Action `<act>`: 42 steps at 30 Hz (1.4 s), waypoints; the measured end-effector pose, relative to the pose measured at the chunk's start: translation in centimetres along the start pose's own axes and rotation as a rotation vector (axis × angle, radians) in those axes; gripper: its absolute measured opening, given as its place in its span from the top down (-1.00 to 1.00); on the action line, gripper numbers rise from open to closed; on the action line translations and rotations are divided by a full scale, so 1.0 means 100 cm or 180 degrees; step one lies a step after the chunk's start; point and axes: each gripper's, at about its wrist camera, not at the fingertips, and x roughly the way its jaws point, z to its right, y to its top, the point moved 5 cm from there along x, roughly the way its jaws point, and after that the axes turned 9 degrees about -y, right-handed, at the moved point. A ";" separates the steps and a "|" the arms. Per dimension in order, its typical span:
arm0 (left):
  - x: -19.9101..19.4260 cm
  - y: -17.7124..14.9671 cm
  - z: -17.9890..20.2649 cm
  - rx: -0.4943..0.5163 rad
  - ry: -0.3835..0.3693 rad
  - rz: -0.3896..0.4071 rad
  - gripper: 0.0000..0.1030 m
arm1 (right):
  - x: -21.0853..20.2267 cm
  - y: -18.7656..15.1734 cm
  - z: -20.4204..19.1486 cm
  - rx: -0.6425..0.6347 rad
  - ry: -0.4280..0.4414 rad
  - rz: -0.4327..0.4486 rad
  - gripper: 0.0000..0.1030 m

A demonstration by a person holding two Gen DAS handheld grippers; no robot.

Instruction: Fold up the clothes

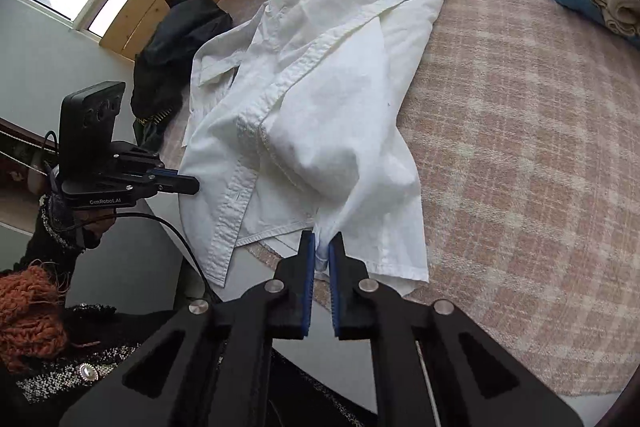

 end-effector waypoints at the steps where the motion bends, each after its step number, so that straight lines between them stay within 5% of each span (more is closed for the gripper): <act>1: -0.015 0.002 0.002 0.0004 0.0030 0.0090 1.00 | -0.006 0.001 -0.005 0.0018 0.0140 0.0029 0.86; 3: -0.046 0.007 0.003 0.0003 0.0101 0.0271 1.00 | -0.013 0.005 -0.017 0.0110 0.0502 0.0027 0.86; 9: -0.136 0.023 -0.031 -0.0128 0.0516 0.0695 1.00 | 0.013 -0.001 -0.036 0.0216 0.0492 -0.0231 0.85; 13: -0.159 0.028 -0.078 -0.0320 0.0696 0.0753 1.00 | 0.030 -0.004 -0.049 0.0287 0.0485 -0.0403 0.56; 15: -0.157 0.028 -0.098 -0.0407 0.0624 0.0719 1.00 | 0.023 -0.004 -0.037 0.0458 0.0312 -0.0270 0.47; 18: -0.139 0.026 -0.108 -0.0398 0.0552 0.0591 1.00 | 0.004 -0.005 -0.015 0.0546 -0.0180 0.0058 -0.12; 19: -0.132 0.026 -0.107 -0.0373 0.0517 0.0550 1.00 | 0.004 -0.004 -0.012 0.0543 -0.0296 0.0075 -0.13; 26: -0.117 0.037 -0.086 -0.0033 0.0284 0.0327 1.00 | 0.050 0.003 -0.017 0.0427 -0.0522 -0.0176 -0.12; 27: -0.121 0.040 -0.082 -0.0007 0.0226 0.0346 1.00 | 0.051 0.005 -0.020 0.0413 -0.0444 -0.0184 0.08; 28: -0.125 0.043 -0.079 0.0015 0.0177 0.0374 1.00 | 0.046 0.009 -0.026 0.0473 -0.0229 -0.0168 0.75; 29: -0.131 0.047 -0.076 0.0036 0.0127 0.0405 1.00 | 0.042 0.013 -0.032 0.0533 -0.0013 -0.0153 0.97; 34: -0.167 0.060 -0.059 0.0316 0.0137 0.0526 1.00 | -0.006 0.038 -0.061 0.0690 0.0503 0.0183 0.93; 36: -0.171 0.055 -0.066 0.0342 0.0203 0.0444 1.00 | 0.000 0.040 -0.072 0.0676 0.0433 0.0149 0.91; 42: -0.126 0.019 -0.130 0.0061 0.0698 -0.0110 0.88 | 0.081 -0.002 -0.052 0.0716 -0.0035 -0.0855 0.74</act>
